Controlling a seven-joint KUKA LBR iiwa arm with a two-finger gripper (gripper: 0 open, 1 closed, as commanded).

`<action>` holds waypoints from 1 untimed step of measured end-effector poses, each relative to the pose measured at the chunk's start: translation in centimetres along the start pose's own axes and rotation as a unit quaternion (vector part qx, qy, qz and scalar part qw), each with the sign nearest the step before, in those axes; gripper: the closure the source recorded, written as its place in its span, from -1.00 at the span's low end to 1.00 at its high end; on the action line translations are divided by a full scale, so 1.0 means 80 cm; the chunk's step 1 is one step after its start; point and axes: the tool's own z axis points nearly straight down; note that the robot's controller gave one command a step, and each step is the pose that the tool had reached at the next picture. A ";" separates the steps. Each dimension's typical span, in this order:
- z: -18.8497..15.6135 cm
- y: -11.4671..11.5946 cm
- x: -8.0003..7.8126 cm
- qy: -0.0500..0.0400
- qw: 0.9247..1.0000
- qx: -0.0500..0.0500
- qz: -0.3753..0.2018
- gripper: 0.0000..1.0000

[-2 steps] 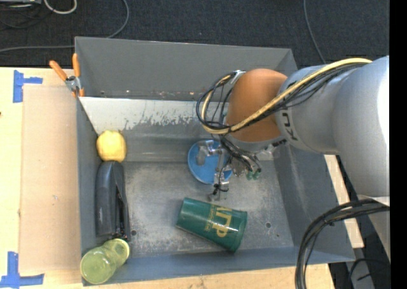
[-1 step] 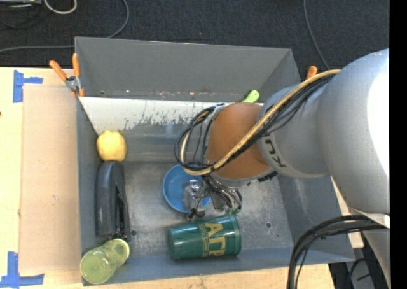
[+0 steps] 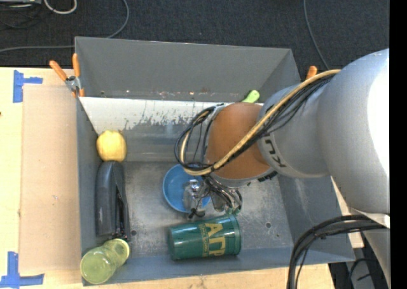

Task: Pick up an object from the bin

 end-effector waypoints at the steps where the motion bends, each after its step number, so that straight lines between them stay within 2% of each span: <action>1: -0.021 0.000 0.002 0.002 1.000 0.000 -0.001 1.00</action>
Offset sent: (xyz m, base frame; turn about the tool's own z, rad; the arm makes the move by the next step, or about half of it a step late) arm -0.0015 -0.0002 0.0641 -0.0007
